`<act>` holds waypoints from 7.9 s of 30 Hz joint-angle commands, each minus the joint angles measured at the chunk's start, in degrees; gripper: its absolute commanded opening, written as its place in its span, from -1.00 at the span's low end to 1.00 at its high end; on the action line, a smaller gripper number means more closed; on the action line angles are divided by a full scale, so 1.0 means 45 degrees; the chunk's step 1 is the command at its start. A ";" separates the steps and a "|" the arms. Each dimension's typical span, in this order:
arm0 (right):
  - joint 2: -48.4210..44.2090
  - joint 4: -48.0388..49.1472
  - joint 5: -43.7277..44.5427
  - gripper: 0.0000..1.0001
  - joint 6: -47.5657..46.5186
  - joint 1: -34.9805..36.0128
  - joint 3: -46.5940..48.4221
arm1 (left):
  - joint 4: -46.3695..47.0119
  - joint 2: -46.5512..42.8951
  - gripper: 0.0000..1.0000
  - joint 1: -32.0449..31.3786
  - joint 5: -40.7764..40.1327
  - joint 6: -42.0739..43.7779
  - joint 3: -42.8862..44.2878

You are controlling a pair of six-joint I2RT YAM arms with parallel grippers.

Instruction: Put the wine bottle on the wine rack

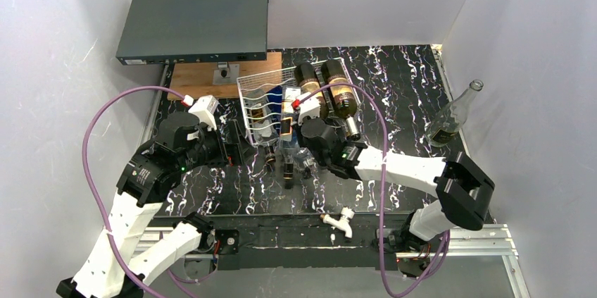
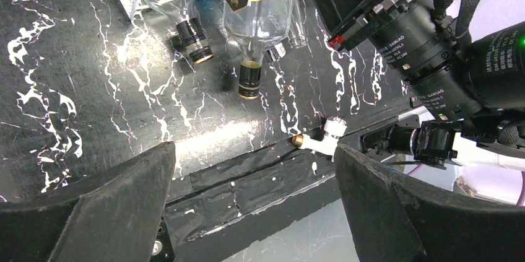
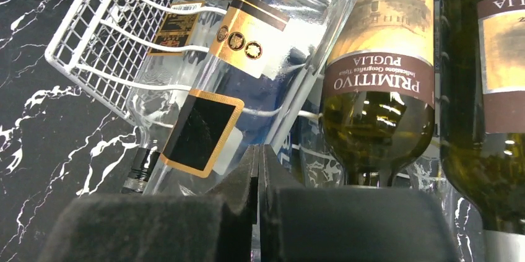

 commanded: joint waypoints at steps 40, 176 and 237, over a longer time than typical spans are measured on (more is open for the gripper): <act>-0.1474 -0.6317 -0.1363 0.96 0.4125 0.0746 0.2188 | 0.1439 0.1503 0.99 -0.2151 0.1018 -0.3397 -0.6081; 0.0376 -0.3833 -0.2976 -0.97 0.5464 0.0118 0.1322 | 0.1329 1.2581 -0.76 -0.0109 -0.0577 -0.2340 0.7644; 0.1228 -0.5010 -0.8331 0.36 0.6528 -0.2510 0.3642 | 0.0238 -0.0675 0.97 -0.0099 -0.0726 0.0014 0.1614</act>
